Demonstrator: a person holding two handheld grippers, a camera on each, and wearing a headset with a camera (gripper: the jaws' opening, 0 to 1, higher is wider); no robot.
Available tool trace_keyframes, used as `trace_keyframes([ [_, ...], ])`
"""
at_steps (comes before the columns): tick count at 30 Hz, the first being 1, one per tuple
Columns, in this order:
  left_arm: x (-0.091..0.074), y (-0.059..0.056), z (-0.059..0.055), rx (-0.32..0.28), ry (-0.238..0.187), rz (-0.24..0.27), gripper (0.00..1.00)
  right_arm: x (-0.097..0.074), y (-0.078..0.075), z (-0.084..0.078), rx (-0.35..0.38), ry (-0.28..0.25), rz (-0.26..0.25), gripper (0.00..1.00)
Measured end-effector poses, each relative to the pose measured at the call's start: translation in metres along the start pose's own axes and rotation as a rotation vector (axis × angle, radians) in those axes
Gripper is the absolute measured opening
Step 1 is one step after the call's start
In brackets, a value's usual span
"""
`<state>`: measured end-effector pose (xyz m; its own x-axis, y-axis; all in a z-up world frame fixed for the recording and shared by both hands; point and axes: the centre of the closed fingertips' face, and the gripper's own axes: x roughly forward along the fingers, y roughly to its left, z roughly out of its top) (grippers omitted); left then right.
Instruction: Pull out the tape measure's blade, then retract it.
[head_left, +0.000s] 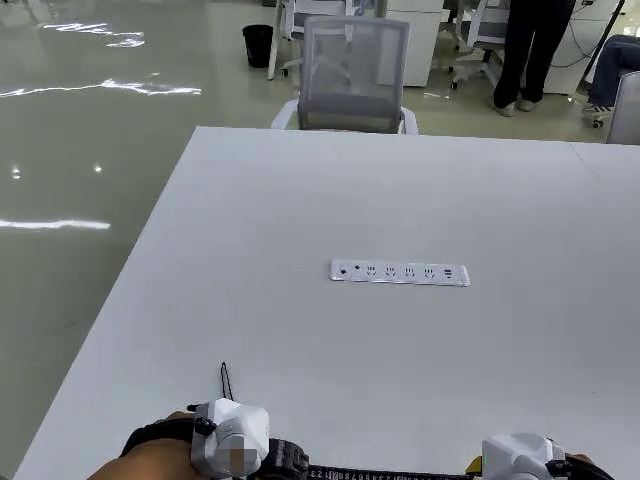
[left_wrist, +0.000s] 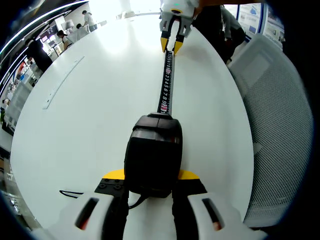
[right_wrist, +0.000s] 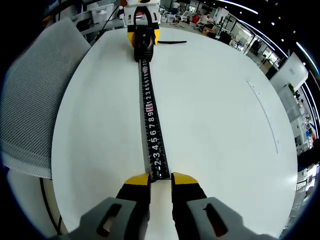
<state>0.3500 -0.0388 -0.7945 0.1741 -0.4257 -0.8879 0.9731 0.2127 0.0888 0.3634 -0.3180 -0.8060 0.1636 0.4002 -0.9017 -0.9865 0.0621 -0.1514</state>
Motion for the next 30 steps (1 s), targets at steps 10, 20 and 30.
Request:
trace_keyframes([
  [10,0.0,0.0,0.0,0.003,-0.004,-0.001,0.3,-0.004,-0.004,-0.007,0.006,-0.003,-0.046,0.23],
  [20,0.004,-0.001,-0.004,0.011,0.004,0.004,0.3,-0.021,-0.012,-0.02,0.144,-0.041,-0.126,0.48],
  [30,0.003,0.0,-0.004,0.011,0.007,-0.009,0.3,-0.027,-0.018,-0.014,0.326,-0.134,-0.168,1.0],
])
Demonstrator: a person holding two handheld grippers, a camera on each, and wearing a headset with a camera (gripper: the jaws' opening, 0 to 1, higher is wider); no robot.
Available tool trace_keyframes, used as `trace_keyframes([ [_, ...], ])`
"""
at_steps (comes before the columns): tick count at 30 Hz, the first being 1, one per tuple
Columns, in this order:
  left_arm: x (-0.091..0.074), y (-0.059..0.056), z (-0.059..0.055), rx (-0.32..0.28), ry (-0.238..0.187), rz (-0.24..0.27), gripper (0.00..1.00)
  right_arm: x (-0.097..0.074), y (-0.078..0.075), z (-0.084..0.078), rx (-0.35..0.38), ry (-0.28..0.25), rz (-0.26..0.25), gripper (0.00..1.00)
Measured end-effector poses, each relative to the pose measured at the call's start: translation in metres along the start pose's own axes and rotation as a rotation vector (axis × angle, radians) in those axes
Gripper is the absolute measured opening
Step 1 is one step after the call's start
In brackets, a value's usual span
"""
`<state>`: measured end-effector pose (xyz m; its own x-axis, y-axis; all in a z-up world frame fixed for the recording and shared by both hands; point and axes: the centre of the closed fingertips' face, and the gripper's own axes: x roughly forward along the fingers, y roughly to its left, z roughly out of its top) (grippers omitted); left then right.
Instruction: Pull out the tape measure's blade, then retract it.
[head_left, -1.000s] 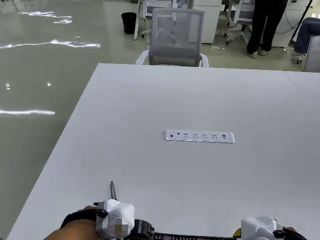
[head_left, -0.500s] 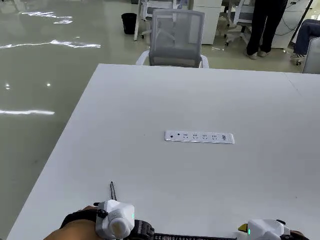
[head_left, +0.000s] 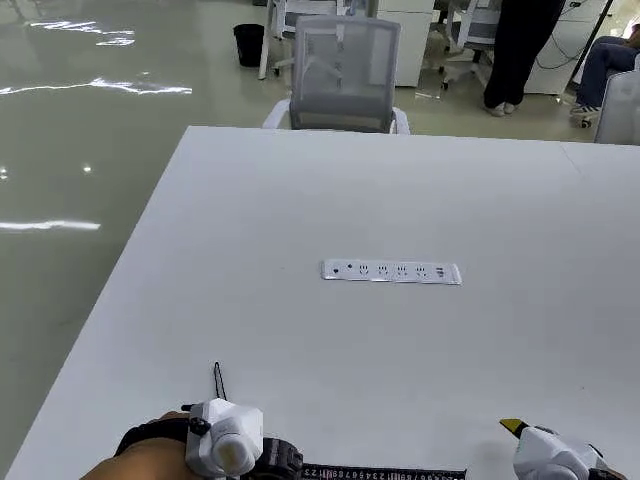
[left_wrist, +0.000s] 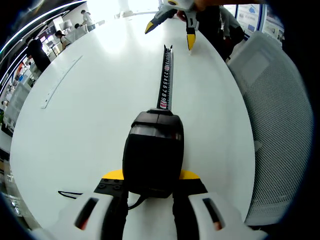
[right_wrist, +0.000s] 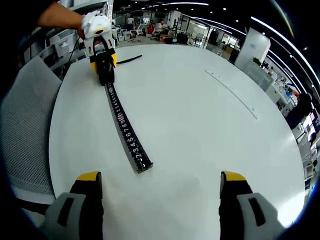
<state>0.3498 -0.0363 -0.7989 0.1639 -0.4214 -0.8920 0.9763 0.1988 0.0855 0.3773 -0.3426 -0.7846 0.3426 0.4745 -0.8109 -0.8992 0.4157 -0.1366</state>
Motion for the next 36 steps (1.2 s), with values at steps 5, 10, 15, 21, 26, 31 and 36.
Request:
trace_keyframes([
  [5,0.0,0.0,-0.001,0.001,0.001,0.002,0.3,0.002,0.006,0.002,-0.006,-0.005,0.021,1.0],
  [10,0.0,0.0,-0.001,-0.003,0.001,0.003,0.3,0.002,0.007,0.005,-0.005,-0.004,0.024,1.0],
  [15,0.0,-0.001,0.0,-0.009,0.0,0.0,0.31,0.004,0.008,0.003,-0.003,-0.004,0.028,1.0],
  [21,-0.001,-0.003,-0.008,-0.003,0.012,-0.004,0.33,0.001,0.011,-0.001,0.003,0.013,0.028,0.98],
  [26,-0.01,-0.001,-0.011,-0.103,-0.052,0.002,0.49,-0.001,0.009,-0.005,0.021,0.009,0.018,0.99],
  [31,-0.024,0.013,-0.012,-0.207,-0.111,0.053,0.67,-0.001,0.009,-0.006,0.036,0.014,0.012,1.0],
  [36,-0.035,0.023,-0.012,-0.296,-0.179,0.118,0.86,-0.001,0.008,-0.001,0.047,0.004,0.008,1.0],
])
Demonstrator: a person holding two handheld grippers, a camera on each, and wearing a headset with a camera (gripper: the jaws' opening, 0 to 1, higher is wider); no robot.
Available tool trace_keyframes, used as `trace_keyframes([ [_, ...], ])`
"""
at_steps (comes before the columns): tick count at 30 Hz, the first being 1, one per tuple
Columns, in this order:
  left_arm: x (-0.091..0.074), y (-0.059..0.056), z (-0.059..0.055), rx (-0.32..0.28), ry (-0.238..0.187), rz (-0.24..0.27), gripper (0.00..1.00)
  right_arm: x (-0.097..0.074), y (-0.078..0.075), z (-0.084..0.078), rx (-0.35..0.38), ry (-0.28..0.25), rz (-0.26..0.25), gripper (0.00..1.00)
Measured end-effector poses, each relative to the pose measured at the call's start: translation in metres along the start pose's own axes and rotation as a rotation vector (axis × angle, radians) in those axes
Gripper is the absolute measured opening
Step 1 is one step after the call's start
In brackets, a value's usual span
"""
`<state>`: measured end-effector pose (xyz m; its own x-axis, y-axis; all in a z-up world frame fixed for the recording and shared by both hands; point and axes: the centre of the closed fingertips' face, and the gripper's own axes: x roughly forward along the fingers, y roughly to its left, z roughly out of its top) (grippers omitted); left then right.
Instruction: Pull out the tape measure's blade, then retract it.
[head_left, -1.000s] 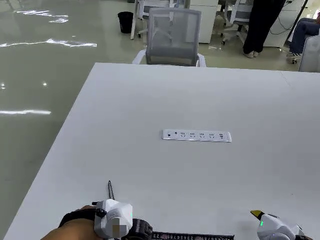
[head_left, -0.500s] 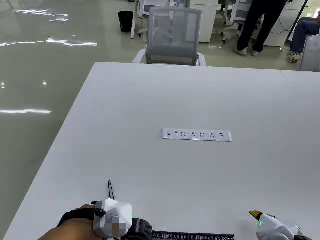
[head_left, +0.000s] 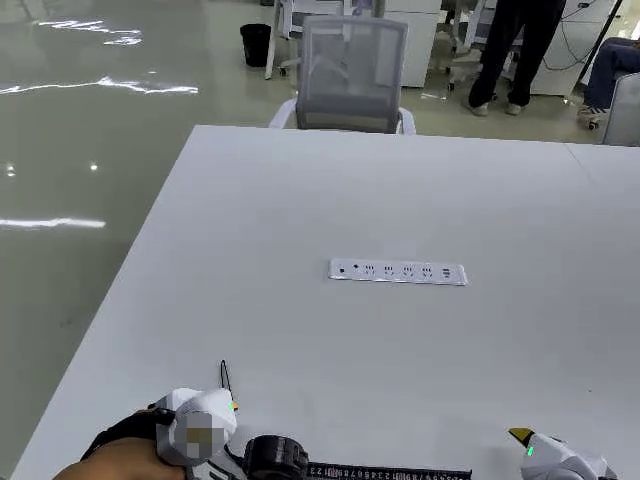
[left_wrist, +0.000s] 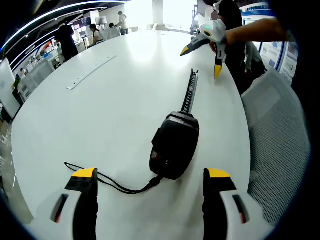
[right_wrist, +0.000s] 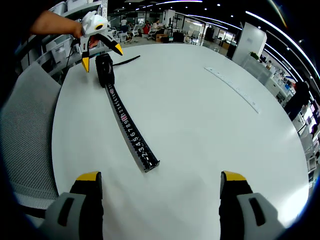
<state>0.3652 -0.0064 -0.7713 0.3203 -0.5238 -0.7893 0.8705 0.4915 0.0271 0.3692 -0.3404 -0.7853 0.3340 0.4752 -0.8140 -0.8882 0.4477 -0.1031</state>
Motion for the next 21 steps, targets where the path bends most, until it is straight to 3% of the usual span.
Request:
trace_keyframes([
  [3,-0.008,0.004,0.003,0.018,-0.05,0.047,0.99,-0.002,0.0,0.001,-0.01,-0.002,-0.007,1.0],
  [9,-0.024,0.011,-0.004,-0.081,-0.105,0.093,0.99,-0.008,0.002,0.002,0.005,-0.015,-0.015,1.0],
  [14,-0.044,0.019,-0.005,-0.171,-0.171,0.152,0.99,-0.018,0.0,0.003,0.071,-0.061,-0.047,1.0],
  [16,-0.05,0.024,-0.012,-0.177,-0.16,0.198,0.99,-0.022,-0.001,0.004,0.103,-0.086,-0.067,1.0],
  [19,-0.058,0.025,-0.016,-0.217,-0.201,0.231,0.99,-0.029,-0.002,0.009,0.153,-0.146,-0.104,1.0],
  [21,-0.067,0.022,-0.017,-0.241,-0.219,0.249,0.99,-0.034,0.001,0.007,0.172,-0.15,-0.112,1.0],
])
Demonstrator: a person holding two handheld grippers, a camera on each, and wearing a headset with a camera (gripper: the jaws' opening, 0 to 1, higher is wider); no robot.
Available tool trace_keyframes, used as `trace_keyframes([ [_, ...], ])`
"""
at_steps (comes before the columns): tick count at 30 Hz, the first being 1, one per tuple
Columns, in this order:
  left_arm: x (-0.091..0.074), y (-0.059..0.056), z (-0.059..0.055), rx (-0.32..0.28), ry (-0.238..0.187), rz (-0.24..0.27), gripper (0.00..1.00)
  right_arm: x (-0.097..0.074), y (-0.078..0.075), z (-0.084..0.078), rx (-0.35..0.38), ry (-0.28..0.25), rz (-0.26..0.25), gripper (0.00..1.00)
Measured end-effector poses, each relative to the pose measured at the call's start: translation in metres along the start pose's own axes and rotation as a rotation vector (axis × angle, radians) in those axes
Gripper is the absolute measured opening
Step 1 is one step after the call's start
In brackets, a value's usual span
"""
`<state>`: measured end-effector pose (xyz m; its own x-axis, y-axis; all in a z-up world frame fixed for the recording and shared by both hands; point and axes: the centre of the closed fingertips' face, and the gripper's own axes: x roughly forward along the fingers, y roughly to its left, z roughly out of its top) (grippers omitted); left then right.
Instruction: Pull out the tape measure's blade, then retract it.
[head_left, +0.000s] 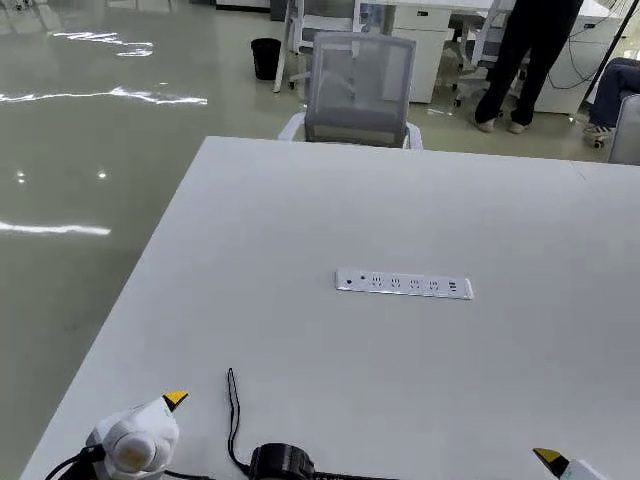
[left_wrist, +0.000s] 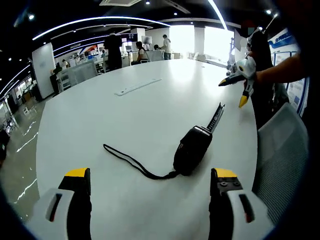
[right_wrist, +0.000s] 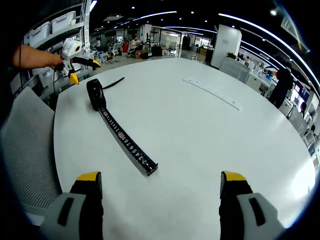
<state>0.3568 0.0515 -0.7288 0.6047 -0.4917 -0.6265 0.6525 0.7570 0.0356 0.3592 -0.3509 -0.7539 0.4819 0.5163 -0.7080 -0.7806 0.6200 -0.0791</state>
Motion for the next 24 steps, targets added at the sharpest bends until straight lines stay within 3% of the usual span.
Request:
trace_keyframes([
  [2,-0.007,-0.003,-0.005,-0.024,-0.019,-0.007,0.99,-0.007,0.003,0.0,0.003,-0.016,-0.017,1.0],
  [5,-0.019,-0.008,-0.015,-0.033,-0.023,-0.01,0.99,-0.019,0.004,0.0,0.08,-0.068,-0.051,1.0],
  [10,-0.044,-0.009,-0.024,-0.082,-0.06,0.02,0.99,-0.04,0.01,-0.013,0.145,-0.1,-0.096,1.0],
  [17,-0.069,-0.011,-0.042,-0.102,-0.07,0.055,0.99,-0.059,0.024,-0.023,0.178,-0.123,-0.125,1.0],
  [24,-0.085,-0.018,-0.046,-0.114,-0.076,0.089,0.99,-0.071,0.029,-0.022,0.196,-0.15,-0.158,1.0],
])
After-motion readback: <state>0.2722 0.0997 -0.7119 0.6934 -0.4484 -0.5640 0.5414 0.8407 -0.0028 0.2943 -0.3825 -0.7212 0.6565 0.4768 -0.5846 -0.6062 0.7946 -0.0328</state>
